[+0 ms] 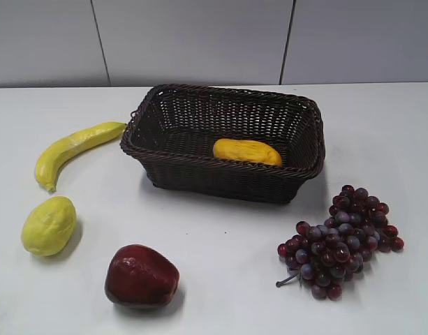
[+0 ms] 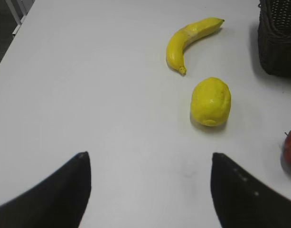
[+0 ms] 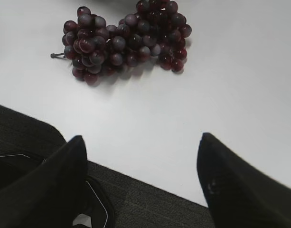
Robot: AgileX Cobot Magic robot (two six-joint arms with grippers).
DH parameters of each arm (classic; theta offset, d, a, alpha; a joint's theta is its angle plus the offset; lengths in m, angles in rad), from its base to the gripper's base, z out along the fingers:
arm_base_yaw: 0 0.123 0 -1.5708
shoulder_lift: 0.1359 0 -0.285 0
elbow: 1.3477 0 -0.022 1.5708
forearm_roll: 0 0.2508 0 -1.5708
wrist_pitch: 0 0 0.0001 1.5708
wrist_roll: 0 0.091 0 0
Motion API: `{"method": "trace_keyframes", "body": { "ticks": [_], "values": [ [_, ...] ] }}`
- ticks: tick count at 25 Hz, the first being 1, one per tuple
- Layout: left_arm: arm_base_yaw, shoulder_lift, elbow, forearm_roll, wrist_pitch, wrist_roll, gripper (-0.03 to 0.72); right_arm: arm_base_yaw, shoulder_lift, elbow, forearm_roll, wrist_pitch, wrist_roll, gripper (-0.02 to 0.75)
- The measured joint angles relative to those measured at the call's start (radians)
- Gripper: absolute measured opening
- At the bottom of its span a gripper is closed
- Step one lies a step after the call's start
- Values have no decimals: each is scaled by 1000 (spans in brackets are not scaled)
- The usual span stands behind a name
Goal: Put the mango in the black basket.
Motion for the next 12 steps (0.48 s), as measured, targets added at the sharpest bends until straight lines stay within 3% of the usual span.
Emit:
{"method": "trace_keyframes", "body": {
  "ticks": [5, 12],
  "values": [
    [0, 0, 0, 0, 0, 0, 589, -34, -103, 0, 1, -4, 0, 554],
    [0, 0, 0, 0, 0, 0, 589, -276, -312, 1, 1, -4, 0, 554]
  ]
}}
